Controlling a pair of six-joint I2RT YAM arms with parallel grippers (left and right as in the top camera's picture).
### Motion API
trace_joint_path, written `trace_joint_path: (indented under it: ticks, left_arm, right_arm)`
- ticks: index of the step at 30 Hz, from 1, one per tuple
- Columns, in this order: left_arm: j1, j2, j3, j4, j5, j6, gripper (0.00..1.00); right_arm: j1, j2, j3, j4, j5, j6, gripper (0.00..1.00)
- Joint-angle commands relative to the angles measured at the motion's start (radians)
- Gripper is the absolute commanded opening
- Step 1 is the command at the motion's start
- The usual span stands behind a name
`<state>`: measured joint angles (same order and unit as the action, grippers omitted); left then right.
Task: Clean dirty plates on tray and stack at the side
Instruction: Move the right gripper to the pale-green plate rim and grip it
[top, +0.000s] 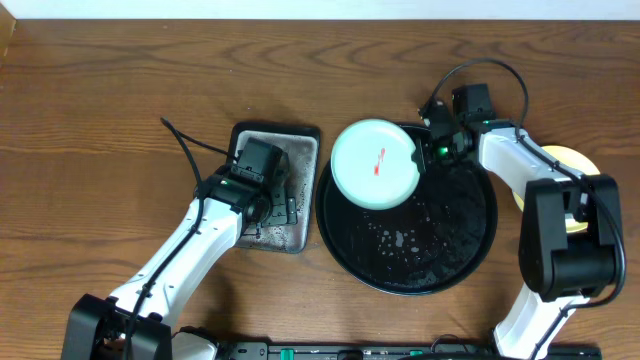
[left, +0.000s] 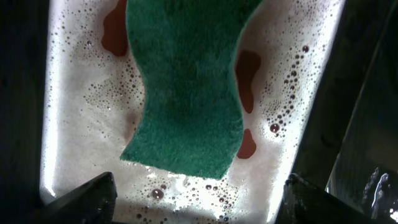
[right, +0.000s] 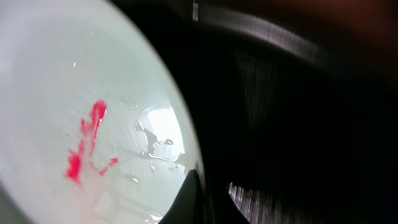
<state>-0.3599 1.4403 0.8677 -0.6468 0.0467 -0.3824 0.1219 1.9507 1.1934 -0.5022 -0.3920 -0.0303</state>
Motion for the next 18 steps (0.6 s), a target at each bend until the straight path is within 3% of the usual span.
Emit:
trace_joint_path:
  ticks: [1,8,12,18]
  left_arm:
    - [0.005,0.010,0.020,0.021,-0.009,0.005,0.92]
    - [0.005,0.018,0.020,0.129,-0.045,0.008,0.92]
    - [0.005,0.056,0.020,0.176,-0.132,0.008,0.88]
    - [0.005,0.141,0.020,0.234,-0.141,0.008,0.82]
  right_arm:
    - [-0.008,-0.115,-0.005,-0.129,0.011,-0.008,0.01]
    - [0.005,-0.160,-0.013,-0.326,0.017,-0.012,0.01]
    - [0.026,-0.148,-0.053,-0.315,0.070,-0.011,0.01]
    - [0.026,-0.148,-0.106,-0.269,0.108,-0.007,0.01]
